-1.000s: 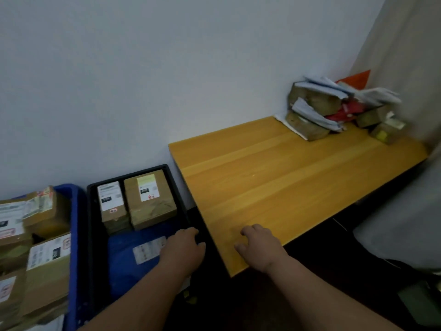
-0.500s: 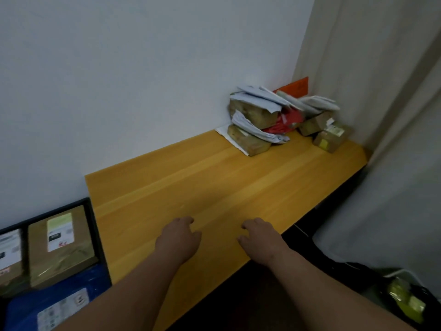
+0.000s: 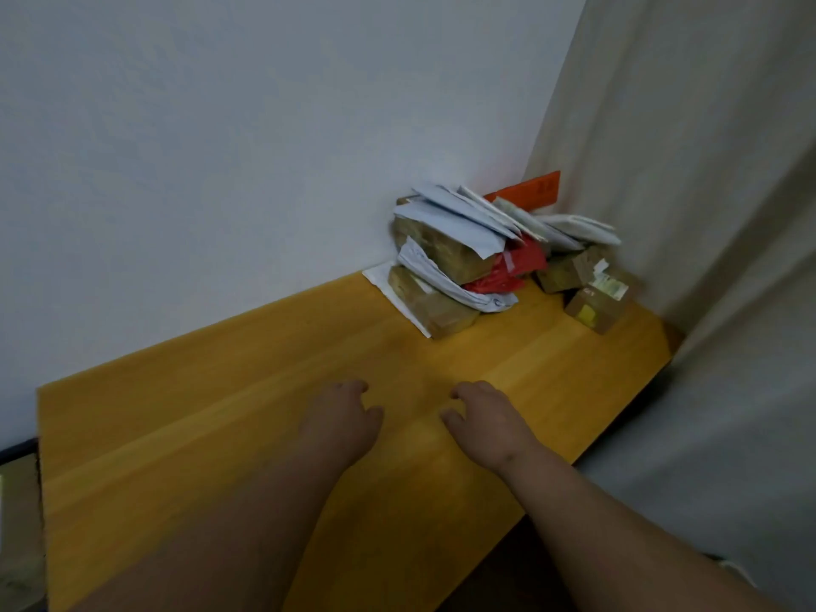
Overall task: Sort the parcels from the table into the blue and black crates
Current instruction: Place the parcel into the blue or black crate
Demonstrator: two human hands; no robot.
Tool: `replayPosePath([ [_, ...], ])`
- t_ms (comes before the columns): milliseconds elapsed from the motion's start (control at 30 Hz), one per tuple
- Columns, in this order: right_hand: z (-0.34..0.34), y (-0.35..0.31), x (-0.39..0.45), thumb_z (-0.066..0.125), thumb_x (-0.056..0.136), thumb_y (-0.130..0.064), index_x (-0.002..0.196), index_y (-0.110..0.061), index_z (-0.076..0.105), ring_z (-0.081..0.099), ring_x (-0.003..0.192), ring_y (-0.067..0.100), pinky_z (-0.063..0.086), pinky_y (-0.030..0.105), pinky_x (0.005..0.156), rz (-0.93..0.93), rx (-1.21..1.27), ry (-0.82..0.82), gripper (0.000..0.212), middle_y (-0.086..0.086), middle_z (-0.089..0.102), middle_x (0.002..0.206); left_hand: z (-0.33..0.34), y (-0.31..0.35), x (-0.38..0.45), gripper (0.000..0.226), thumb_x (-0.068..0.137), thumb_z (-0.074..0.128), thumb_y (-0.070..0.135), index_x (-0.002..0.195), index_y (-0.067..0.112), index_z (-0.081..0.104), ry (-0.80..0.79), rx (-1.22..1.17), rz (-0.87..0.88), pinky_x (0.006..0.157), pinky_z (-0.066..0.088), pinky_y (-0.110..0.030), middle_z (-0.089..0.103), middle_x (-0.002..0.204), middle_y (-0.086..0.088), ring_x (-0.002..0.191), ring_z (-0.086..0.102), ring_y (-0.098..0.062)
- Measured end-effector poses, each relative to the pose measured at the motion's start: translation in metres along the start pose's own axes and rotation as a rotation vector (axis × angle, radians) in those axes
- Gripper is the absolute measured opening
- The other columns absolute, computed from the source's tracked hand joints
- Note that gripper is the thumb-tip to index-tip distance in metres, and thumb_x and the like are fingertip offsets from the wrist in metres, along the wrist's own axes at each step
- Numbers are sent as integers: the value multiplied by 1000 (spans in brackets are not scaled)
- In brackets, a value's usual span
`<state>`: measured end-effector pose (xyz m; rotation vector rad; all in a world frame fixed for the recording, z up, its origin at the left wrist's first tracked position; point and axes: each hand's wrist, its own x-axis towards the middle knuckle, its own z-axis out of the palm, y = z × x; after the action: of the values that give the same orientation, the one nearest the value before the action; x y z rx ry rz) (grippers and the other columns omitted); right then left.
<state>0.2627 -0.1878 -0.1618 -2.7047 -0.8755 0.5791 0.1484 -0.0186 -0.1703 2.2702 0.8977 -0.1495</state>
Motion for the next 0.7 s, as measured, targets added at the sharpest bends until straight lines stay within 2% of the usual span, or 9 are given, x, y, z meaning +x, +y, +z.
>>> replayPosePath([
  [200,-26,4,69,48,100,-40,140,-18,47,41,130,24,40,38,105,-78,3,94,46,3,45,142,-9,23,46,53,98,51,40,146,20,39,22,-39,-36,102,45,-44,39,149,-6,125,49,-28],
  [333,-46,18,120,60,93,-32,130,-10,55,44,125,27,40,39,103,-218,43,314,42,10,50,134,-4,48,82,54,97,52,40,146,20,40,87,-59,-98,100,47,-44,41,148,-6,125,50,-27],
  [467,-83,51,174,73,81,-31,133,-11,51,39,131,37,38,51,107,-288,80,526,59,17,43,140,6,91,122,53,98,53,38,146,19,40,165,-104,-153,101,46,-43,42,146,-6,125,51,-26],
  [600,-121,93,222,79,76,-39,148,-18,32,23,141,37,26,50,116,-275,52,480,88,16,23,155,22,142,159,54,97,54,36,146,18,40,210,-150,-174,101,45,-42,44,144,-8,122,52,-27],
  [700,-140,117,254,77,76,-44,152,-22,21,13,147,33,18,48,119,-320,24,401,97,13,12,160,33,174,178,55,97,54,37,146,19,38,258,-205,-185,103,43,-40,42,146,-7,125,49,-27],
])
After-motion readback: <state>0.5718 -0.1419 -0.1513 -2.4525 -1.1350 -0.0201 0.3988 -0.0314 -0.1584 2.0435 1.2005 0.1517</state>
